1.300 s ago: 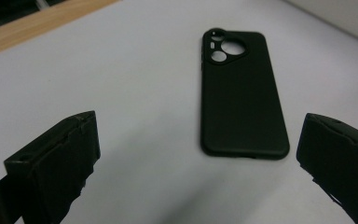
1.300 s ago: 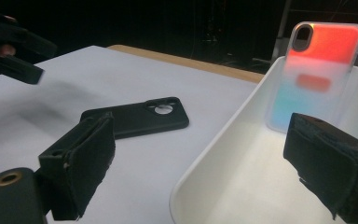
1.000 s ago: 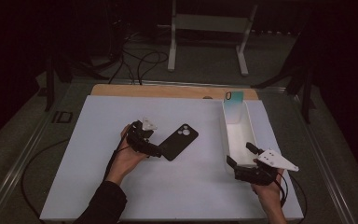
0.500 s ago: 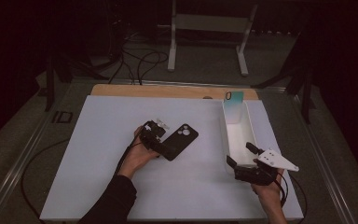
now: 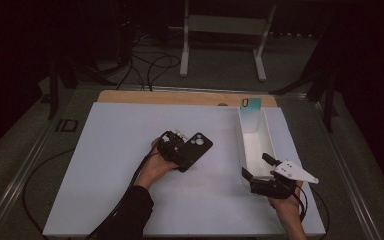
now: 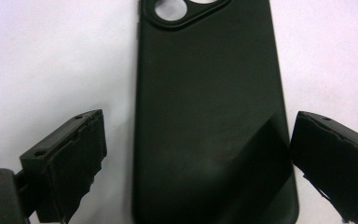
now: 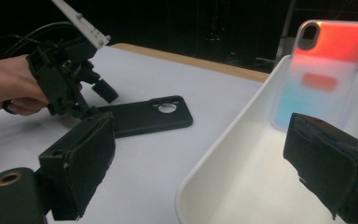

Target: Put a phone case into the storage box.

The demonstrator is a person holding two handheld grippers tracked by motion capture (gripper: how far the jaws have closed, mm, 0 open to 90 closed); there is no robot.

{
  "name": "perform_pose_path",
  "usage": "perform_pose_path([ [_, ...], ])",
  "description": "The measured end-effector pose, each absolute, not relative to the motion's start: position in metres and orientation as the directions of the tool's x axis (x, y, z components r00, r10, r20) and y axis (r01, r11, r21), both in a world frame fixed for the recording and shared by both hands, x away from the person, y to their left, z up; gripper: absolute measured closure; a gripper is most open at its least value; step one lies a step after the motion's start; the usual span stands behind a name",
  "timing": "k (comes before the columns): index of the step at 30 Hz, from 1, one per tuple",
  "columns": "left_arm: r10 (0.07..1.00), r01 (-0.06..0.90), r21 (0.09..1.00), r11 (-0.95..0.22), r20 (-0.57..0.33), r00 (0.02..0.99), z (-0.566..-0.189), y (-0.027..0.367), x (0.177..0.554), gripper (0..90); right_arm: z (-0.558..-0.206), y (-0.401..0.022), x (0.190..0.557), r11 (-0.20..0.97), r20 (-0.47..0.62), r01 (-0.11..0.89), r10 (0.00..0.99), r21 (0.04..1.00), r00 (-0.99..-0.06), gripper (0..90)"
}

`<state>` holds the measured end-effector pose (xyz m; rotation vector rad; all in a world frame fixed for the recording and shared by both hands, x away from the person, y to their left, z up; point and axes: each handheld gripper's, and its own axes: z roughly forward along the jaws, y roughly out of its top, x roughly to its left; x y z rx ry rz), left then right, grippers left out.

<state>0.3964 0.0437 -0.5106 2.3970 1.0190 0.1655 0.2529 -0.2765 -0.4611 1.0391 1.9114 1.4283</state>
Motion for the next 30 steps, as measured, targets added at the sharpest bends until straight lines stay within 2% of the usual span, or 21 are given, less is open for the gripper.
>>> perform_pose_path([
  [8, 0.695, 0.631, 0.49, -0.601, -0.07, 0.716, -0.513, 0.033, 0.399, 7.5, -0.46, -0.279, 0.253, 0.136, 0.032, 0.26, 0.831, 0.956, -0.556, 9.0],
  [13, 0.693, 0.619, 0.469, -0.63, -0.02, 0.721, -0.513, 0.027, 0.396, 8.0, -0.46, -0.278, 0.253, 0.141, 0.03, 0.26, 0.829, 0.955, -0.559, 9.0],
  [16, 0.683, 0.611, 0.464, -0.641, -0.016, 0.73, -0.512, 0.027, 0.396, 12.0, -0.46, -0.276, 0.253, 0.148, 0.024, 0.257, 0.826, 0.955, -0.563, 9.0],
  [30, 0.697, 0.623, 0.462, -0.631, -0.015, 0.717, -0.51, 0.025, 0.393, 15.9, -0.459, -0.277, 0.253, 0.144, 0.029, 0.262, 0.827, 0.954, -0.561, 9.0],
])
